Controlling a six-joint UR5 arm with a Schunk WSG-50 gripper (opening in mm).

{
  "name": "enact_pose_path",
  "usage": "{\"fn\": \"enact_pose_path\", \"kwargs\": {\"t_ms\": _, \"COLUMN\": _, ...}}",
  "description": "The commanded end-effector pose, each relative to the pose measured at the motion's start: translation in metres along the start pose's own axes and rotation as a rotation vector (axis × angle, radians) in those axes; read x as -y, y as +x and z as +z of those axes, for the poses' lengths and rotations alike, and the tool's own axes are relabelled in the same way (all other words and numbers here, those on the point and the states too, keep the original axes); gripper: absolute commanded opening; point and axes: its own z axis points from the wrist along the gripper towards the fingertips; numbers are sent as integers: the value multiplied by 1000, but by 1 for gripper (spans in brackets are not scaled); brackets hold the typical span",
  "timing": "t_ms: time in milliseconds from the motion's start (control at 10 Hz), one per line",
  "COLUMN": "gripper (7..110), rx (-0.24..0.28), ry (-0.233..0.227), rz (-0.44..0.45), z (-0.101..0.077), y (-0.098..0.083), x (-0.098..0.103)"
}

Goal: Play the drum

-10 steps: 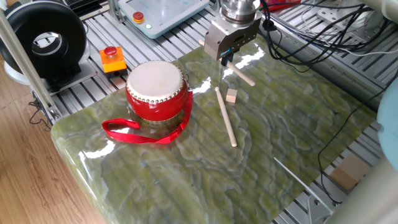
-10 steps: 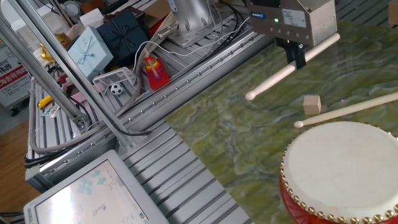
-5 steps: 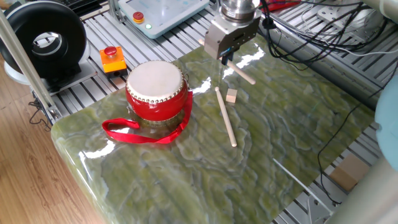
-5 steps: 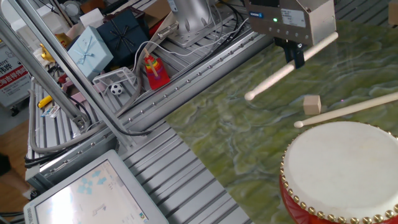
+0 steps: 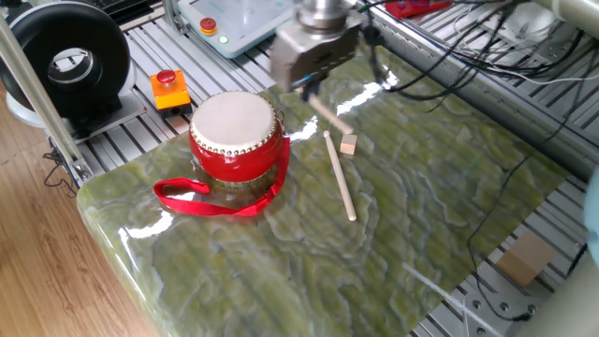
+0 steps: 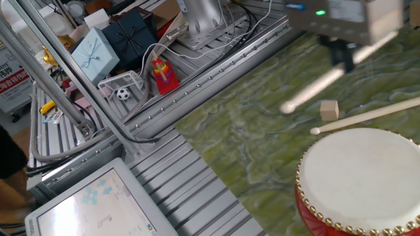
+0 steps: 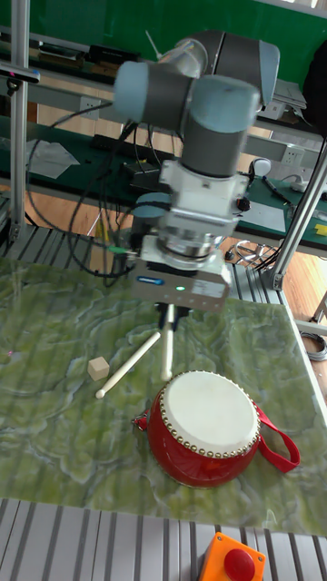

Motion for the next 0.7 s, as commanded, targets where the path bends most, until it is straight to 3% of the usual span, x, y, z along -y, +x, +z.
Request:
{"fn": "enact_pose_path", "kwargs": {"t_ms": 0, "gripper": 7, "rx": -26, "ry": 4, "rz": 78, "z": -23, "y": 25, "x": -70}}
{"fn": "enact_pose_path", "kwargs": {"t_ms": 100, "gripper": 7, "rx": -30, "ry": -4, "rz": 86, "z": -27, "y": 32, "x": -85}}
{"fn": "enact_pose_path", "kwargs": {"t_ms": 300, "gripper": 7, "rx": -103, "ry": -56, "rz": 82, "z": -25, "y": 62, "x": -106}}
{"fn": "enact_pose_path", "kwargs": {"t_ms": 600, "gripper": 7, "rx": -107, "ry": -70, "rz": 105, "z": -19, "y": 66, "x": -114}}
